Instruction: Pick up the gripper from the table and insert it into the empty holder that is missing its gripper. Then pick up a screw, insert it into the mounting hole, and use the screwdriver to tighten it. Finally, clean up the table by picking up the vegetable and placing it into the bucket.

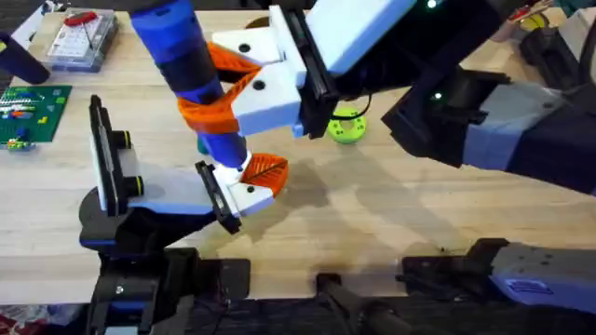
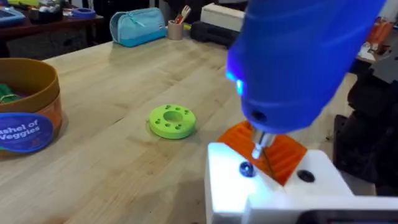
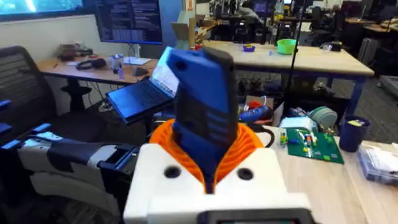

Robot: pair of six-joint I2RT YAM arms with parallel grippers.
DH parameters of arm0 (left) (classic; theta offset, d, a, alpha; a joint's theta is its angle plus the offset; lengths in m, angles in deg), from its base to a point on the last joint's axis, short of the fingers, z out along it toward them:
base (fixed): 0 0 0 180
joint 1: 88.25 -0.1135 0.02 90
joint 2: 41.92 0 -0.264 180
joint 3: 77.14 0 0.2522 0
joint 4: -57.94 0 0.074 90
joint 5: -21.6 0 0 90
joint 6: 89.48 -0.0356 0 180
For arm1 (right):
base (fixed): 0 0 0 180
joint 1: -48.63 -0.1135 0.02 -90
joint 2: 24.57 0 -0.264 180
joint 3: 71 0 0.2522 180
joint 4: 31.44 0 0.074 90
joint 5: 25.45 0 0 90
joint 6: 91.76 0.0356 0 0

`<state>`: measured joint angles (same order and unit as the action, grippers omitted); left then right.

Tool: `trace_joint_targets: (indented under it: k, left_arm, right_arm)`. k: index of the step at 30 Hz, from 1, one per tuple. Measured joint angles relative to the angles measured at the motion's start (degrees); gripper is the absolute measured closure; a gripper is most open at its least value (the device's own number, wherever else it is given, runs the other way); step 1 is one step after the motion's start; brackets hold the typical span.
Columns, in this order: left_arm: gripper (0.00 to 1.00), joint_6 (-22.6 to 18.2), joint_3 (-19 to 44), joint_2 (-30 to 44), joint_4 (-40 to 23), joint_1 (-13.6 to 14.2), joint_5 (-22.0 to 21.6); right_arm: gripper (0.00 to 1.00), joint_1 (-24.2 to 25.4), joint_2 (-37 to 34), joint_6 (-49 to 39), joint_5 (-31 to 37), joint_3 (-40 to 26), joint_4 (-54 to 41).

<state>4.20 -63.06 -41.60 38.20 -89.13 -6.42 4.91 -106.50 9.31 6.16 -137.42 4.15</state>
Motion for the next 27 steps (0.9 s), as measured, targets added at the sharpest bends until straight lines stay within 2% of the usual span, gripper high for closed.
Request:
trace_joint_targets:
  k: [27]
  left_arm:
    - [0.990, 0.0, 0.0, 0.0, 0.0, 0.0, 0.0]
  right_arm:
    - [0.977, -0.2, -0.6, -0.9, 0.0, 0.0, -0.4]
